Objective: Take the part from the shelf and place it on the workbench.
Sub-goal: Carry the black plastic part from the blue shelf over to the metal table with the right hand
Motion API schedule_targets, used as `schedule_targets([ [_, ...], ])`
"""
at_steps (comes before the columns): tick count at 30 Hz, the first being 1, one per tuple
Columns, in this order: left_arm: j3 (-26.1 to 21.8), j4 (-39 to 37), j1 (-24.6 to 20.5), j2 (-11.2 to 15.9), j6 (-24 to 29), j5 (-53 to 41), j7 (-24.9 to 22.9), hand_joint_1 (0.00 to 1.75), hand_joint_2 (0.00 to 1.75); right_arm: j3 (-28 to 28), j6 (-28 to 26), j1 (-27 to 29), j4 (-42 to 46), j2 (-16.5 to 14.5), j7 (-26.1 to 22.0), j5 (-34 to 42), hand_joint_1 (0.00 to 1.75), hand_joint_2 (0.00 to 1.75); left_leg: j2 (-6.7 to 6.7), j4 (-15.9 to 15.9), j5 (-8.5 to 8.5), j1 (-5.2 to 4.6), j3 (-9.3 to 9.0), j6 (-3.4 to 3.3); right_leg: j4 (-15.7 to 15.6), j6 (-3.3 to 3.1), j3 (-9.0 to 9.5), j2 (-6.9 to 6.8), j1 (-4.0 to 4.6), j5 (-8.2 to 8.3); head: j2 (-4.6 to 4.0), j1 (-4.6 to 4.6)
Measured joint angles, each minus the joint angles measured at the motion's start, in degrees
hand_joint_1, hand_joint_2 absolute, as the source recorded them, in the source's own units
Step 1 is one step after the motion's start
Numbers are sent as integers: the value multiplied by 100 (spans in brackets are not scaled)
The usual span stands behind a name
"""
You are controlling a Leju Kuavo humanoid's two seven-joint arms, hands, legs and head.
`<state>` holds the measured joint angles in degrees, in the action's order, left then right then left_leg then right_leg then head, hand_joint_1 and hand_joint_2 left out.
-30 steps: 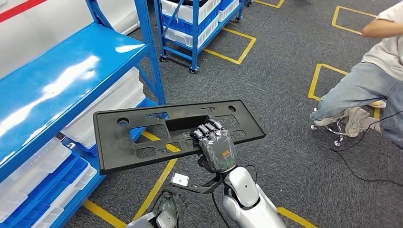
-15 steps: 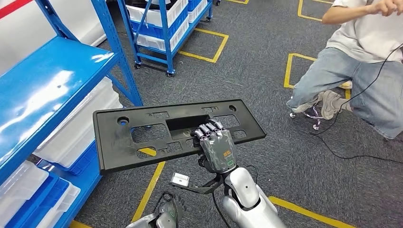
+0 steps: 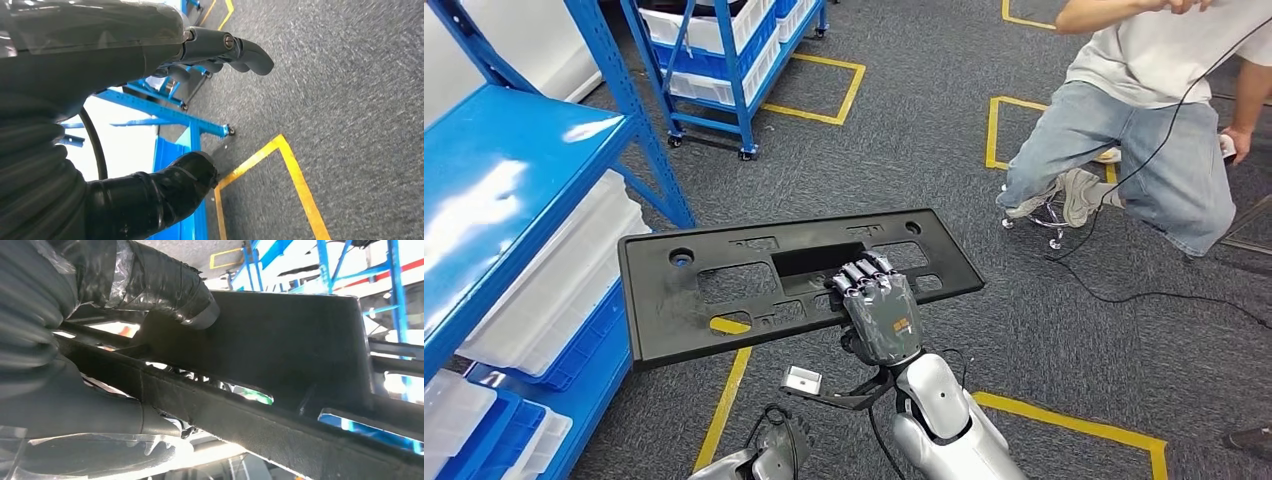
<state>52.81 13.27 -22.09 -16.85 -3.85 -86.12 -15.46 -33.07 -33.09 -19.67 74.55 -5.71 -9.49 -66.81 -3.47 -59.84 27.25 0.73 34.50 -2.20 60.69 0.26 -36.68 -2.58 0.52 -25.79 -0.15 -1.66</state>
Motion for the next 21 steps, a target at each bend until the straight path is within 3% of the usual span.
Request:
schedule_targets([
  [1, -19, 0, 6, 1, -15, 70, -4, 0, 175, 0, -4, -4, 9, 0, 0, 0, 175, 175, -39, 13, 4, -7, -9, 20, -101, -28, 42, -29, 32, 1, 0, 0],
  [3, -140, 0, 33, 8, -73, 338, -26, 0, 175, 0, -11, -3, 18, -1, 0, -1, 175, 175, -102, 41, 25, -11, -39, 81, -154, -78, 60, 76, 23, 25, 0, 3],
  [5, -350, 0, 81, 34, -160, 644, -51, 0, 175, -2, -19, -2, 20, -5, 0, 0, 175, 175, 22, -77, 141, -5, -28, 143, -249, -134, 127, 171, -25, 65, 0, 6],
  [8, -700, -10, 203, 90, -302, 965, -92, 0, 175, -15, -32, -13, 13, -29, -8, 9, 175, 175, 281, -979, 599, 1, 384, 188, -293, -192, 170, 307, -52, 81, 0, 10],
  [10, -895, -23, 297, 115, -344, 1058, -109, 0, 175, -17, -33, -2, -1, -36, -11, 19, 175, 175, 306, -1463, 701, 6, 654, 216, -267, -197, 167, 426, -57, 69, 0, 9],
  [11, -966, -27, 331, 121, -354, 1075, -113, 0, 175, -17, -33, 4, -7, -37, -11, 21, 175, 175, 312, -1409, 586, 14, 651, 227, -242, -188, 164, 491, -65, 56, 0, 10],
  [14, -1094, -31, 378, 127, -362, 1086, -119, 0, 175, -17, -34, 3, -13, -40, -12, 23, 175, 175, 482, -427, 63, 64, 211, 246, -96, -116, 134, 669, -89, -27, 0, 11],
  [16, -1154, -31, 398, 127, -367, 1091, -119, 0, 175, -17, -37, 1, -13, -43, -13, 25, 175, 175, 601, -108, 3, 70, 57, 213, -15, -52, 78, 758, -87, -59, 0, 10],
  [18, -1203, -32, 411, 122, -413, 1119, -132, 0, 175, -17, -40, 6, -13, -42, -13, 26, 175, 175, 561, -99, -1, 54, 57, 142, -13, 2, 42, 830, -96, -46, 0, 9],
  [19, -1235, -33, 413, 117, -478, 1159, -149, 0, 175, -17, -41, 8, -13, -41, -14, 28, 175, 175, 520, -80, -16, 57, 51, 108, 0, 25, 33, 811, -102, -58, 0, 8],
  [21, -1333, -33, 416, 108, -660, 1272, -191, 0, 175, -17, -47, -7, -22, -42, -21, 37, 175, 175, 421, -37, -40, 75, 36, 43, 272, 77, -98, 613, -99, -236, 0, -12],
])
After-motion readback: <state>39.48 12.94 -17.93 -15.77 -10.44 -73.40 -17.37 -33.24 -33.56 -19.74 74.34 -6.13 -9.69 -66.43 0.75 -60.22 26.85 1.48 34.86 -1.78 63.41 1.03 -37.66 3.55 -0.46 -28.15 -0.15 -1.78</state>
